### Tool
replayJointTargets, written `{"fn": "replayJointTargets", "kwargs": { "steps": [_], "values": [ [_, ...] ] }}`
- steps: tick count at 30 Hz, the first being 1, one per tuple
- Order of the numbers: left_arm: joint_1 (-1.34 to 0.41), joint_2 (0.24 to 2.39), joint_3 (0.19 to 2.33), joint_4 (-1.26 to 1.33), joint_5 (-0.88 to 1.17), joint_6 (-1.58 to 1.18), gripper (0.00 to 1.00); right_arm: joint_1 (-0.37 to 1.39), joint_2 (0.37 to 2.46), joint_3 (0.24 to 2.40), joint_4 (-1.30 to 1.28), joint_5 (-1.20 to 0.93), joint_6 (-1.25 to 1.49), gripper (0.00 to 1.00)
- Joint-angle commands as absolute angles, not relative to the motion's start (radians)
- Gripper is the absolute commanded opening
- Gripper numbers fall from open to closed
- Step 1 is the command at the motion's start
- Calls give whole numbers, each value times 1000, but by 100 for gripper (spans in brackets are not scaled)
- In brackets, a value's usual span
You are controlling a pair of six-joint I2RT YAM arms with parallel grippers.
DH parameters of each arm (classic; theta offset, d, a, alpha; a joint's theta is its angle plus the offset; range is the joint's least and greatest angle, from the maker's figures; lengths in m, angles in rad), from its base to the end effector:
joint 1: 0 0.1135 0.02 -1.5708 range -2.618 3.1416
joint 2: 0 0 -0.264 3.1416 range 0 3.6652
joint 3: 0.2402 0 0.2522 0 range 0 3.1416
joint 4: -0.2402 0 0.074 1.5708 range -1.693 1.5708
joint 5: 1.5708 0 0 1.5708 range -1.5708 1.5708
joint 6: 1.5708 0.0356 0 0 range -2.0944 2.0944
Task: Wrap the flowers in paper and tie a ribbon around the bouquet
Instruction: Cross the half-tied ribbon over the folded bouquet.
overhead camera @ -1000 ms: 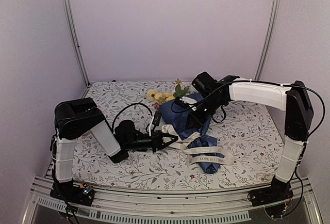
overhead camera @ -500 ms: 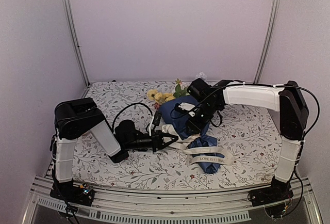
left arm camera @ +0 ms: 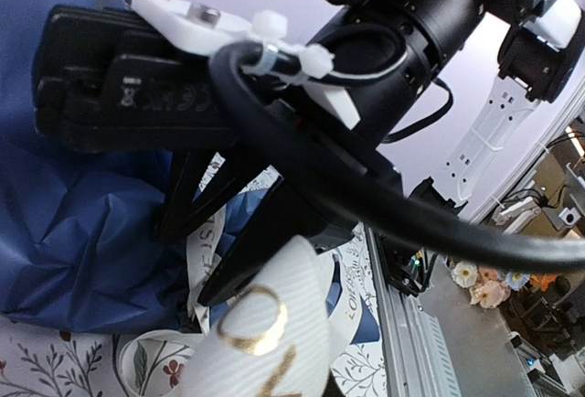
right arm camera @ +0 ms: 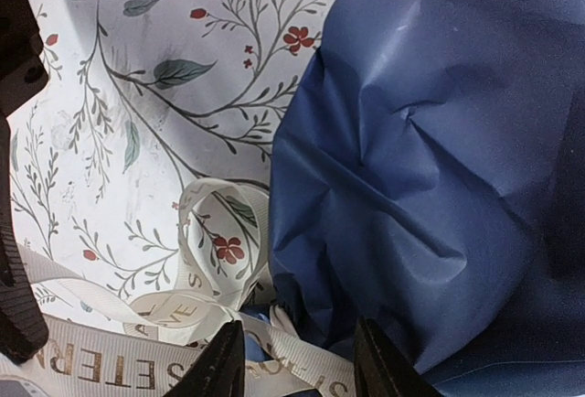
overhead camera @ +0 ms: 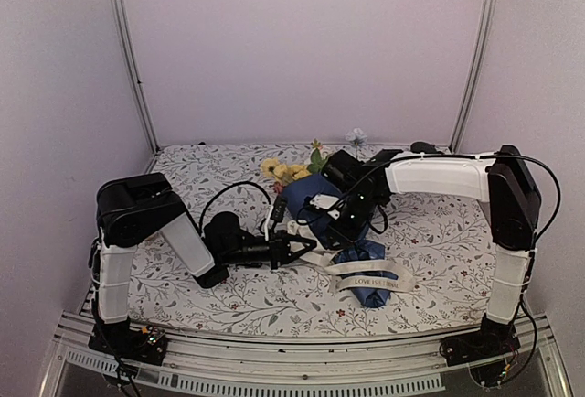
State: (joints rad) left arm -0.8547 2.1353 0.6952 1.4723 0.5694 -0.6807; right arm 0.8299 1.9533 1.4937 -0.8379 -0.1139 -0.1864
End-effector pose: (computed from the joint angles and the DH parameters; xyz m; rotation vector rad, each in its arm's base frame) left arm 0.2196 -0.2816 0.1048 0.6676 1.6690 -1.5965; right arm 0.2631 0.2936 0.1982 -1.4333 2.5267 0.2834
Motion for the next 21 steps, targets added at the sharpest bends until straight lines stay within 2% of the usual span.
{"fn": "replayJointTargets", "kwargs": {
  "steps": [1,6,10,13,21],
  "values": [
    [-857,2146,710,1585,586,-664,0,840,1969,1491,-869,-100,-206,40],
    [-856,2146,711,1581,586,-663,0,843,1970,1474,-872,-98,-210,34],
    [-856,2149,719,1571,590,-663,0,843,1966,1479,-866,-83,-209,11],
    [-856,2150,722,1568,592,-664,0,843,1965,1489,-865,-86,-209,2],
    [-856,2152,722,1568,592,-665,0,843,1925,1500,-849,-88,-196,0]
  ]
}}
